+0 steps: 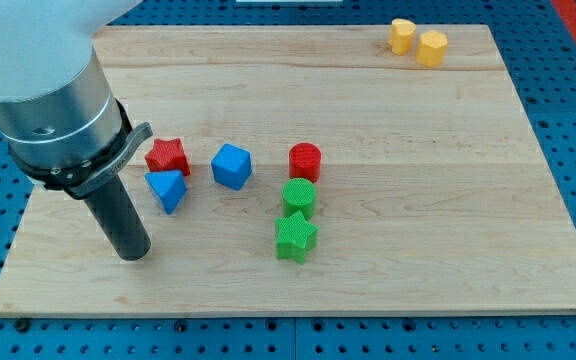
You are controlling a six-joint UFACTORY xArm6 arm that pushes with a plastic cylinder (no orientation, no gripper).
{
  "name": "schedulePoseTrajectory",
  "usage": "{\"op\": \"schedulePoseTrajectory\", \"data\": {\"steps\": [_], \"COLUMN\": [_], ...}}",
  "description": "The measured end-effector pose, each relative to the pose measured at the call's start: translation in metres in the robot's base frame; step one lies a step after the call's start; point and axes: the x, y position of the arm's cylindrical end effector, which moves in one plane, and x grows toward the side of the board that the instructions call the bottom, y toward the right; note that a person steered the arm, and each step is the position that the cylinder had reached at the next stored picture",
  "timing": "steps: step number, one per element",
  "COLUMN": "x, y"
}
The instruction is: Move the yellow hexagon above the blue cube
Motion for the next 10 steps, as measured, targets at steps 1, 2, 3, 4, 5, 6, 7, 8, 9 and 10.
{"op": "schedulePoseTrajectory", "data": {"steps": [1, 2, 3, 4, 5, 6, 7, 8, 9, 10], "x": [0.0, 0.031, 0.051, 0.033, -0.083, -0.204, -0.254, -0.298, -0.33, -0.302], "y": [0.0, -0.003, 0.117, 0.257, 0.292, 0.305, 0.397, 0.427, 0.349, 0.252]}}
